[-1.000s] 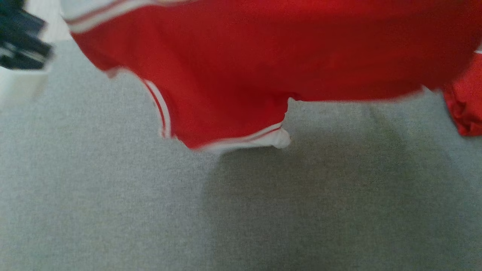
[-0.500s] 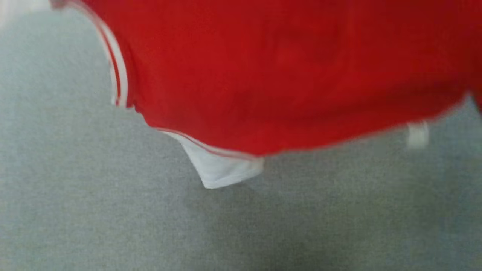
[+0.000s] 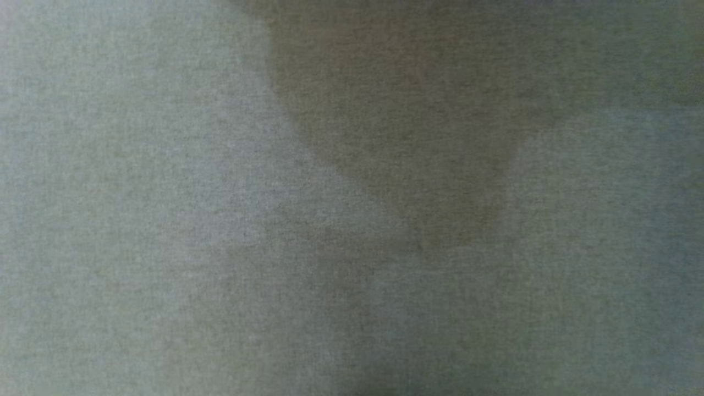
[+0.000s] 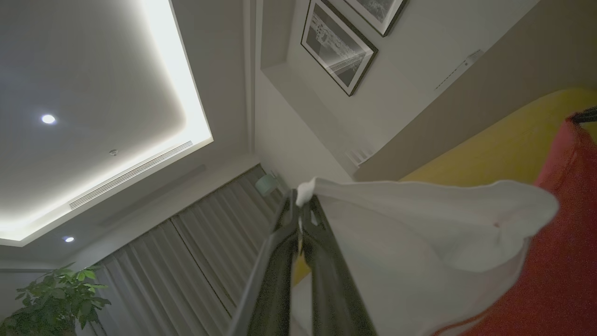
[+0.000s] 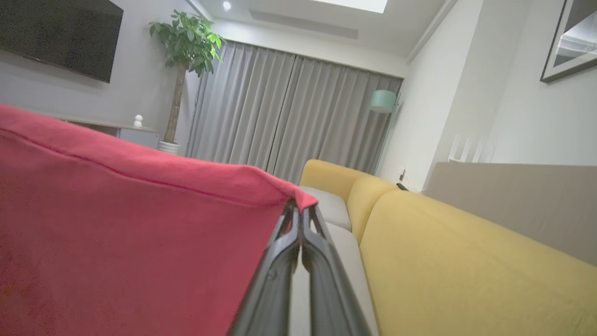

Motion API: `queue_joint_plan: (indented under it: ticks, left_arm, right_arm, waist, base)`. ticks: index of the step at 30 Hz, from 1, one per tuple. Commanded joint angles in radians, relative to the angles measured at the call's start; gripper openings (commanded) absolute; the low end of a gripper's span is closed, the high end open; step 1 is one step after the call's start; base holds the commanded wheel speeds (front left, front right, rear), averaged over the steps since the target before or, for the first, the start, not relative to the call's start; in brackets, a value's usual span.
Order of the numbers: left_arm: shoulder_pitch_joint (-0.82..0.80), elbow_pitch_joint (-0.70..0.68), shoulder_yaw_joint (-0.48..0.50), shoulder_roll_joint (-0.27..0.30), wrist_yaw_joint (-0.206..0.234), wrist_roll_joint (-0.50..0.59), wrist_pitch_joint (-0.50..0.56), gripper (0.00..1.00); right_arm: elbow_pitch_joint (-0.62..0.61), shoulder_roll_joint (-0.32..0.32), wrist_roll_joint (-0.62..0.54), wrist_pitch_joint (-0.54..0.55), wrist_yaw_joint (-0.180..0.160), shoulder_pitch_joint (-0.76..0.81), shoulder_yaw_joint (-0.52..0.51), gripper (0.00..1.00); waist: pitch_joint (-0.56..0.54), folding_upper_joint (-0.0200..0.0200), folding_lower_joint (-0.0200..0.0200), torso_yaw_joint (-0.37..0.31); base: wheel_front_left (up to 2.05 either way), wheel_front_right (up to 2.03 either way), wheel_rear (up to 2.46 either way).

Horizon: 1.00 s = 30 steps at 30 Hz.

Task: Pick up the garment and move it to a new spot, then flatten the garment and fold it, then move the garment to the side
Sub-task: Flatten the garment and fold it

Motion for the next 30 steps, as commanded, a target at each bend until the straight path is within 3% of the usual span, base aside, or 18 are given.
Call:
queue_joint_plan:
  ticks: [1, 7, 13, 22, 30]
  left_arm:
    - [0.013, -0.045, 0.045, 0.062, 0.002, -0.021, -0.001, 0.00]
    - [0.293, -0.191, 0.077, 0.114, 0.002, -0.052, -0.001, 0.00]
    - [0.699, -0.320, 0.131, 0.097, 0.014, -0.009, -0.001, 0.00]
    - [1.280, -0.449, 0.157, 0.091, 0.051, 0.038, -0.001, 0.00]
    - [1.563, -0.493, 0.157, 0.066, 0.058, 0.037, -0.001, 0.00]
  right_arm:
    - [-0.020, -0.019, 0.006, -0.009, 0.007, 0.028, 0.001, 0.00]
    - [-0.010, -0.043, 0.042, -0.056, 0.007, 0.204, -0.006, 0.00]
    - [-0.043, -0.070, 0.106, -0.104, 0.007, 0.492, -0.039, 0.00]
    - [-0.228, -0.082, 0.165, -0.098, 0.007, 1.005, -0.115, 0.00]
    - [-0.410, -0.056, 0.165, -0.008, 0.007, 1.329, -0.205, 0.00]
  waist:
    - [0.019, 0.0000, -0.0003, 0.010]
    - [0.021, 0.0000, -0.0003, 0.024]
    - [-0.053, 0.0000, -0.0003, 0.031]
    - [-0.187, 0.0000, -0.0003, 0.006]
    - [-0.248, 0.0000, -0.0003, 0.006]
  base:
    - [0.00, 0.00, 0.00]
    - [0.00, 0.00, 0.00]
    - [0.00, 0.00, 0.00]
    - [0.00, 0.00, 0.00]
    - [0.00, 0.00, 0.00]
